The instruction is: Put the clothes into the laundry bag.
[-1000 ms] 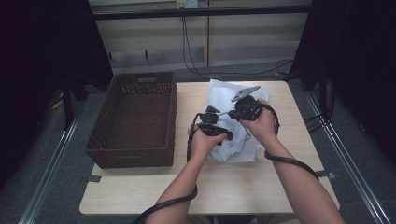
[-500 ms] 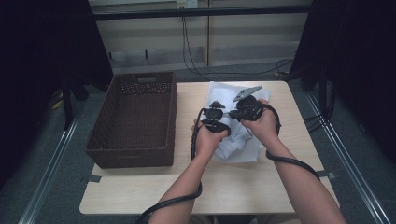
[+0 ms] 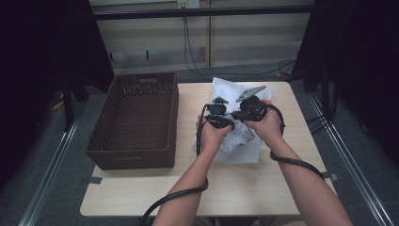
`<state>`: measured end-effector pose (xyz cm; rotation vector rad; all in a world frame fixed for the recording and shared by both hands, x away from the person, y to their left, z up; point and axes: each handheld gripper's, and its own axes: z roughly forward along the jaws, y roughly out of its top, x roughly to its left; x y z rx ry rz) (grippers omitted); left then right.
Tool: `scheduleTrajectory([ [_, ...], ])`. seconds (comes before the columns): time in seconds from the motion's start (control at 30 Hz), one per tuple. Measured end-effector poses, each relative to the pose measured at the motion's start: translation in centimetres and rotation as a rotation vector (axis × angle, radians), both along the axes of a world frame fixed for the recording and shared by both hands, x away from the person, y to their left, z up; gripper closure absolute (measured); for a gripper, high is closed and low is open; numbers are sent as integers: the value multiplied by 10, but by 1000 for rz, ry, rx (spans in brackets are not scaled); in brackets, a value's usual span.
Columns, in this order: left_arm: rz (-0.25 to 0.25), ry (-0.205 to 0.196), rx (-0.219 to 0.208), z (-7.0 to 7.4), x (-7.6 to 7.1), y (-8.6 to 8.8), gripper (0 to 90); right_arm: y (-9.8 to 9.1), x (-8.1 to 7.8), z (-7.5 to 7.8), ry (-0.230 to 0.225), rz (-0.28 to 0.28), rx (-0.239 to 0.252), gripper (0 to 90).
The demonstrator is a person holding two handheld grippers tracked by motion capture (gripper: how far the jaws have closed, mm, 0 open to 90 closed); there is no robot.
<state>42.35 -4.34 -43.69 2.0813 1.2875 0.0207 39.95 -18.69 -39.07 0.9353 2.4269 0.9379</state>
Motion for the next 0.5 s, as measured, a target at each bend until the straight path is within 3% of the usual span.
scheduleTrajectory([
  [0.2, -10, 20, -3, -5, 4, -1, 608, -1, 0, -1, 0, -9, 0, 892],
  [0.33, -14, 44, -22, -8, 5, -2, 520, -4, 2, -3, -1, -19, -2, 889],
  [0.5, 0, 41, -20, -5, 3, -2, 397, -7, 4, -4, -1, -27, -9, 885],
])
